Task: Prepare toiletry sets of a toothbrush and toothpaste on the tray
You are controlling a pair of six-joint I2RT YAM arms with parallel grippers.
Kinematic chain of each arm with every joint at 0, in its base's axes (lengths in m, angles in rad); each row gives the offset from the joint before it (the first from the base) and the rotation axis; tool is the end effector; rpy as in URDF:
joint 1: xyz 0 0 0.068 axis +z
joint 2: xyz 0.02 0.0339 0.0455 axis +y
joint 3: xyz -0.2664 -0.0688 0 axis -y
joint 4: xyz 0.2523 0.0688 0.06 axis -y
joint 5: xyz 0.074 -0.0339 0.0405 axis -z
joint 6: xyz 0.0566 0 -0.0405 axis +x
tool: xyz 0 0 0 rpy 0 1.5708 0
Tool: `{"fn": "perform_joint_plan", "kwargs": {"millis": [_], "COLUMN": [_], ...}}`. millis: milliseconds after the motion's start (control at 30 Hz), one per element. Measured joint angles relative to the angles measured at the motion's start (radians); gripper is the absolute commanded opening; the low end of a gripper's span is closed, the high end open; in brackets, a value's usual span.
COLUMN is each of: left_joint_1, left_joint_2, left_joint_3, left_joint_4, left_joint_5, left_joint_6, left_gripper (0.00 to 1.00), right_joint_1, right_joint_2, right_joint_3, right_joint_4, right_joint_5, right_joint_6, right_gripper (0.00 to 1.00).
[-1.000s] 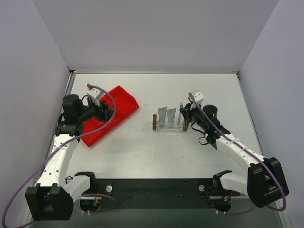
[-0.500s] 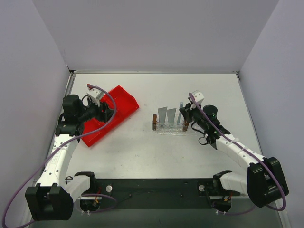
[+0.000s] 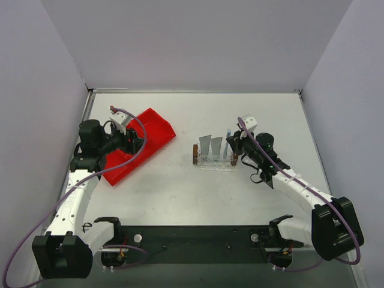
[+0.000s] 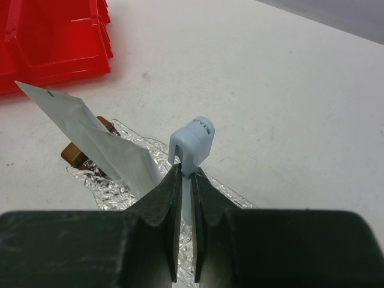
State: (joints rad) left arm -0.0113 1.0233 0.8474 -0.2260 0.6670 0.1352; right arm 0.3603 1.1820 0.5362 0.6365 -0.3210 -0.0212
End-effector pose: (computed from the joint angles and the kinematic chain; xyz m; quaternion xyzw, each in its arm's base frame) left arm 0.2488 -0.0378 0.3095 0.2378 0.7727 -0.2402 0.5372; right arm 0.2598 0.1169 0.2549 -0.2434 0.6672 0.2291 0.6656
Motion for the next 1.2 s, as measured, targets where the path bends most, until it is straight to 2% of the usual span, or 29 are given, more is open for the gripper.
{"fn": "perform_joint_plan", "kwargs": {"millis": [400, 1200], "left_joint_1": [0.0, 0.0], "left_joint_2": [0.0, 0.0], "left_joint_3": [-0.006, -0.006], "left_joint_4": [0.001, 0.001], "left_joint_5": [0.003, 0.003], "left_joint_6": [0.0, 0.003], "left_gripper": [0.63, 0.63], "right_joint_1": [0.0, 0.0], "right_joint_2": [0.008, 0.008], "right_joint_3": [-0.004, -0.006], "right_joint_4": [0.015, 0.018], "right_joint_5": [-0.001, -0.002], "right_joint_6": [0.003, 0.006], "right_gripper": [0.0, 0.15]}}
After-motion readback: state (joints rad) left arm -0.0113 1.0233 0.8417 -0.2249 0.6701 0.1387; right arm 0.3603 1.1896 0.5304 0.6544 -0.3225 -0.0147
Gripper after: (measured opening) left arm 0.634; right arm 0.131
